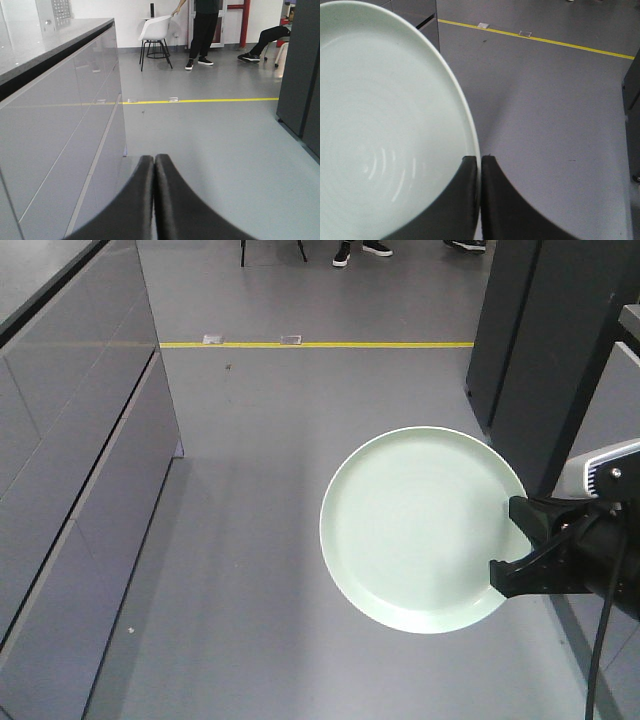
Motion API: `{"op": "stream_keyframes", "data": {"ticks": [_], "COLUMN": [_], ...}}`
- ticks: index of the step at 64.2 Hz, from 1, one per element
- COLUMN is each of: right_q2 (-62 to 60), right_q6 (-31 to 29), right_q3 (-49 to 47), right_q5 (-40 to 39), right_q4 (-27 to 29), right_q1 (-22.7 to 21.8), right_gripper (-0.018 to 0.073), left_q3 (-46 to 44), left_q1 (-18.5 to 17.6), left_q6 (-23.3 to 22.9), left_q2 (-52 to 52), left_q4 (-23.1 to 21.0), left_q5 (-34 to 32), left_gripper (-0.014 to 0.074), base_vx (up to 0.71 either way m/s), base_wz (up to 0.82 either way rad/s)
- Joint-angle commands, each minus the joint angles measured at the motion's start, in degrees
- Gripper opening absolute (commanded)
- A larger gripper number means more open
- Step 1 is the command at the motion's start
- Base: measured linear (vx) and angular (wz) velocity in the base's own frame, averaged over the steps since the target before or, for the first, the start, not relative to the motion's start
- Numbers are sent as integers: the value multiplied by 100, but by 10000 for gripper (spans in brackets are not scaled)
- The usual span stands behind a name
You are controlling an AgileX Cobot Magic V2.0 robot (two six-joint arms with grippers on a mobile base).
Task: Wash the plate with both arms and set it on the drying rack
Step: 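Keep holding the plate while driving toward the counter with the plant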
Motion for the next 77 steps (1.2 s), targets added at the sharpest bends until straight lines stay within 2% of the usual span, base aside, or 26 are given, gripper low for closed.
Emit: {"op": "stream_keyframes", "data": {"ticks": [1,49,77], "right_q2": [-82,-82,-82], "right_q6": [-42,-42,-42], "right_q3": [-164,-164,-164], "right_q5": [-463,-450,-442], "right_q4": [3,3,3], "right_q1": [-42,-42,-42], "right_gripper": [-8,-8,-8], "left_q3": [126,126,126], "left_q1": [-43,-43,-43], "left_q6": [-16,-16,-16], "left_q2": [-91,-91,-91], "left_q4": [-52,-52,-52], "left_q5": [-399,-399,-399], "left_gripper": [-6,-6,-6], "base_vx": [23,19,15], "base_wz": [-2,-2,-17]}}
